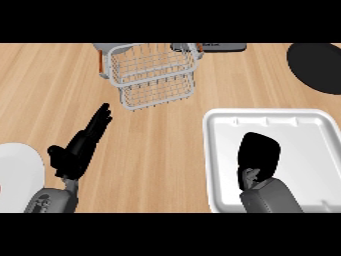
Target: Pick the squash from the tray and place it in the tiered basket
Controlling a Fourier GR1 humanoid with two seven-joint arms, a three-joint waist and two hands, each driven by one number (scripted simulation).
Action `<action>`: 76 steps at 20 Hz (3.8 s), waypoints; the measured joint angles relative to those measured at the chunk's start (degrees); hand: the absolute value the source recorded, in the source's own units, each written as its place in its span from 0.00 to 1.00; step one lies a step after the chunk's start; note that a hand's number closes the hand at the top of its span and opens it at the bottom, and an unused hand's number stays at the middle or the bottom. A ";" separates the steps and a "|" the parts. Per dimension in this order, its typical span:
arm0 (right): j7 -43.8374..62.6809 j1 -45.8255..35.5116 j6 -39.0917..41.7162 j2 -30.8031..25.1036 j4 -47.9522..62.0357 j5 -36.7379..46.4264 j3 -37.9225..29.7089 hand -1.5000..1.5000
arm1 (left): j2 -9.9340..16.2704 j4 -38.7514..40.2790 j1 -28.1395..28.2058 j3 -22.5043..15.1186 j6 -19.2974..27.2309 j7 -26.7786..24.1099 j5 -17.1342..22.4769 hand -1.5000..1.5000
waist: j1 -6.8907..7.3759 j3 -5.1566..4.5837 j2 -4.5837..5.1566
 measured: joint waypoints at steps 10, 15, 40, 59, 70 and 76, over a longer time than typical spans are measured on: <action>-5.18 0.41 -4.78 0.86 1.72 5.37 -0.28 1.00 | -1.13 0.06 0.79 1.43 -1.25 -0.57 -1.64 0.50 | -0.01 -0.28 -0.15; -25.32 -5.70 -5.58 -8.69 2.90 -4.30 -6.87 1.00 | -1.33 -0.22 0.13 1.18 -1.37 -0.59 -1.88 0.50 | 0.71 0.15 0.49; -57.65 -45.49 -3.47 -16.82 24.40 -39.43 -32.43 1.00 | -1.68 0.51 -1.77 2.44 -2.10 1.21 -2.01 0.50 | 0.88 0.06 0.21; -47.95 -72.92 -14.99 -2.63 52.73 -36.31 -30.29 1.00 | -2.77 0.20 -1.55 1.92 -2.80 0.44 -3.40 0.50 | 2.44 0.00 0.83; -50.90 -78.45 -22.66 3.13 65.33 -38.82 -30.31 1.00 | -3.26 0.22 -2.58 1.64 -3.27 0.81 -3.89 0.50 | 3.71 -0.04 1.14; -49.67 -80.44 -21.95 3.68 70.44 -44.23 -32.46 1.00 | -3.51 1.05 -2.88 1.74 -3.66 0.72 -3.88 0.50 | 3.90 -0.04 1.08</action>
